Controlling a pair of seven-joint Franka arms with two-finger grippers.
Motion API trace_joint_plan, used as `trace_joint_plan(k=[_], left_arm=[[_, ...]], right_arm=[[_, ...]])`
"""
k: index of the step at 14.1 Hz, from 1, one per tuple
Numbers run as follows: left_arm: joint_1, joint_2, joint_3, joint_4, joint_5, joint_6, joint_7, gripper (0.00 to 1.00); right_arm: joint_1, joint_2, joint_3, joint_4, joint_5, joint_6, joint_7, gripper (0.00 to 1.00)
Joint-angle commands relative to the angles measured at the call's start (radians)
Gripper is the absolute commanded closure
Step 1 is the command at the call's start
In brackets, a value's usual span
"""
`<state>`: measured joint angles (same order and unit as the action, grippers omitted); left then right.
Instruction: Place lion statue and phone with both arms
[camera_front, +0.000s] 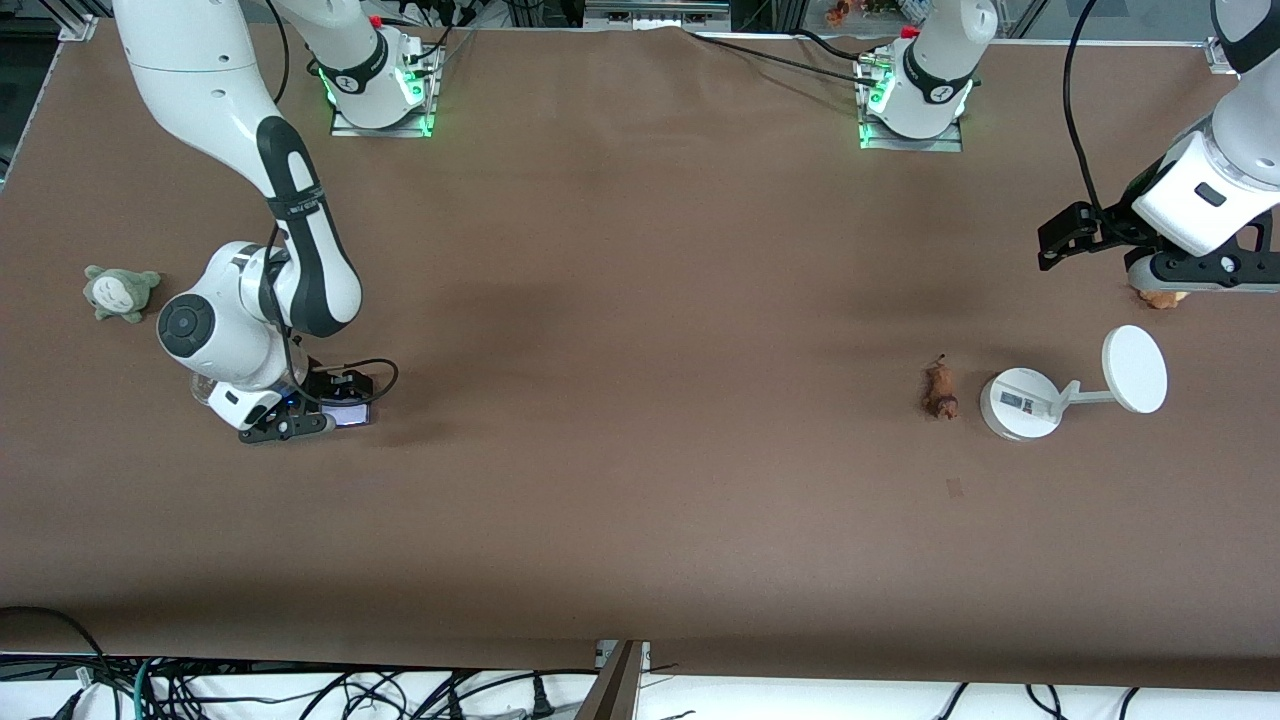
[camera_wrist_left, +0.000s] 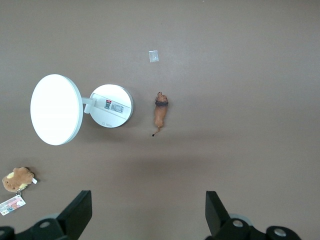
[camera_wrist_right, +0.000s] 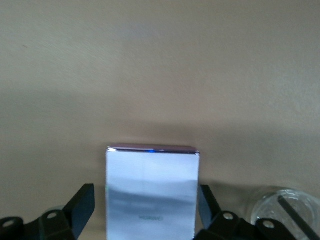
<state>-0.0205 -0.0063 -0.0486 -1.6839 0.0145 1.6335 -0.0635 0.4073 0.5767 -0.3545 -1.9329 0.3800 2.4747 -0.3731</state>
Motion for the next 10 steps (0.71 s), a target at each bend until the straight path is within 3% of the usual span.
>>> trace_joint_plan(k=[1, 4, 8, 10], left_arm=[[-0.006, -0.004, 0.004, 0.012, -0.024, -0.018, -0.004, 0.0], [-0.004, -0.004, 0.004, 0.01, -0.024, -0.018, -0.004, 0.0], [-0.006, -0.004, 0.006, 0.01, -0.024, -0.018, -0.004, 0.0], [-0.004, -0.004, 0.01, 0.01, -0.024, -0.018, -0.002, 0.0]], right_arm=[[0.041, -0.087, -0.007, 0.038, 0.023, -0.142, 0.049, 0.08], [0.041, -0.138, -0.024, 0.19, 0.01, -0.429, 0.155, 0.08], [0.032, -0.146, -0.075, 0.553, -0.105, -0.887, 0.244, 0.08], [0.024, -0.144, -0.098, 0.682, -0.124, -1.063, 0.264, 0.07]])
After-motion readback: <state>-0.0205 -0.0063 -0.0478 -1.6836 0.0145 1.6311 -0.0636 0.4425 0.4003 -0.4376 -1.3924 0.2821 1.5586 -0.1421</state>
